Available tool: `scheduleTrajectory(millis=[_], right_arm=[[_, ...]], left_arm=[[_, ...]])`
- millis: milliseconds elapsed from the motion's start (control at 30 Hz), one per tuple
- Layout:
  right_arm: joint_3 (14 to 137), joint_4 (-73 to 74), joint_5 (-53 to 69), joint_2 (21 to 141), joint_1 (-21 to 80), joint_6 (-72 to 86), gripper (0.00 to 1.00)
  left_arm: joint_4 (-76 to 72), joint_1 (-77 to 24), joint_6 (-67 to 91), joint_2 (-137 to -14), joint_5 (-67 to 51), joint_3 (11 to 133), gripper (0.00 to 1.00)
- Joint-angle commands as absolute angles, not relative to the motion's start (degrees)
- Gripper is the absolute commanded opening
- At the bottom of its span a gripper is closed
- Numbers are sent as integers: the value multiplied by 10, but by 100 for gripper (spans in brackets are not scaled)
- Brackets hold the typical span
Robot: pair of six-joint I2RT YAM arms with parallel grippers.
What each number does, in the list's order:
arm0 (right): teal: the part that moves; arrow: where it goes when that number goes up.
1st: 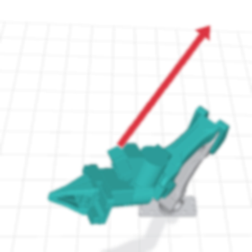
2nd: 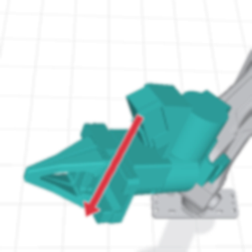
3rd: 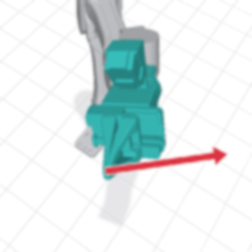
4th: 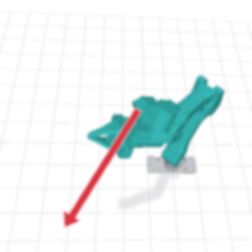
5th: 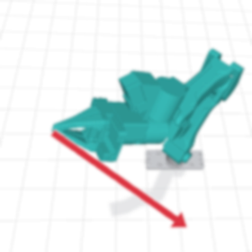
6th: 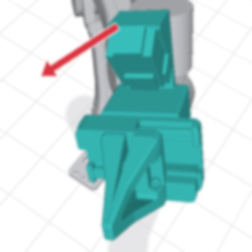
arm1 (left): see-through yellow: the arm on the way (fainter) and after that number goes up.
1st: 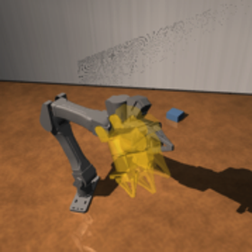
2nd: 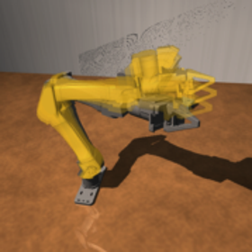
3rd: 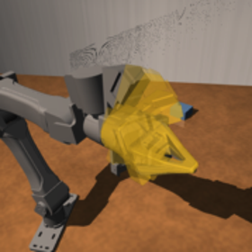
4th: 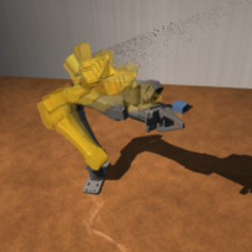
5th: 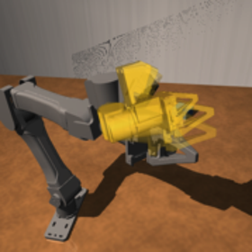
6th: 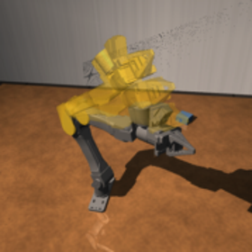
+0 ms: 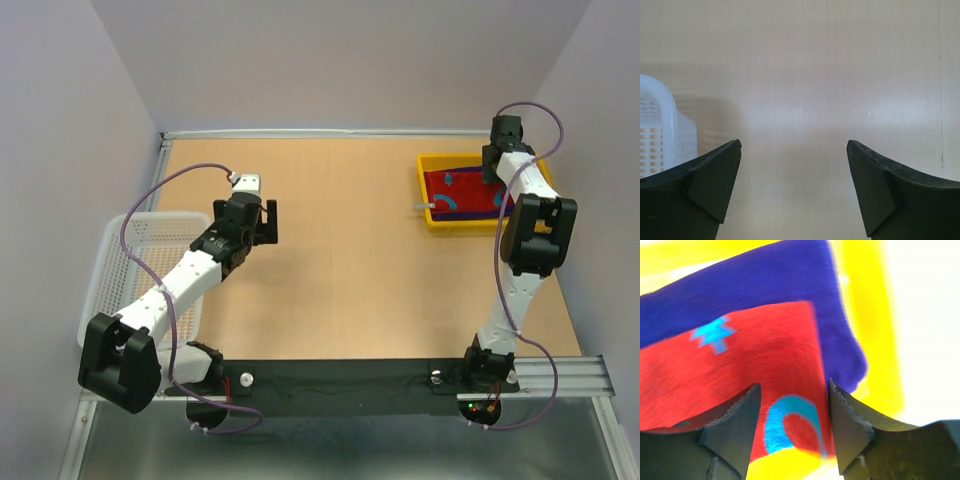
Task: Fold and stack the towels
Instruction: Neatly place the folded towel into the bin
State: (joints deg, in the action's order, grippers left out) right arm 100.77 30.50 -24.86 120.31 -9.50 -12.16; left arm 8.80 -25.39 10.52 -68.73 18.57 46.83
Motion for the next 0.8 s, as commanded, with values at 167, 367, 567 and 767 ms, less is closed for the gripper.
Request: scheduleTrajectory(millis=[167,367,567,767], right_arm=[[1020,258,-394,1132,-134,46,90],[929,258,-295,966,-135,101,100],[803,258,-212,796,-134,118,100],[683,259,-141,553,-135,148,100]], left_arm=[[75,-248,102,-643,192,465,98],[84,-247,116,-583,218,461,99],[74,-247,132,-497,259,449,99],[94,-247,170,-375,316,462,99]])
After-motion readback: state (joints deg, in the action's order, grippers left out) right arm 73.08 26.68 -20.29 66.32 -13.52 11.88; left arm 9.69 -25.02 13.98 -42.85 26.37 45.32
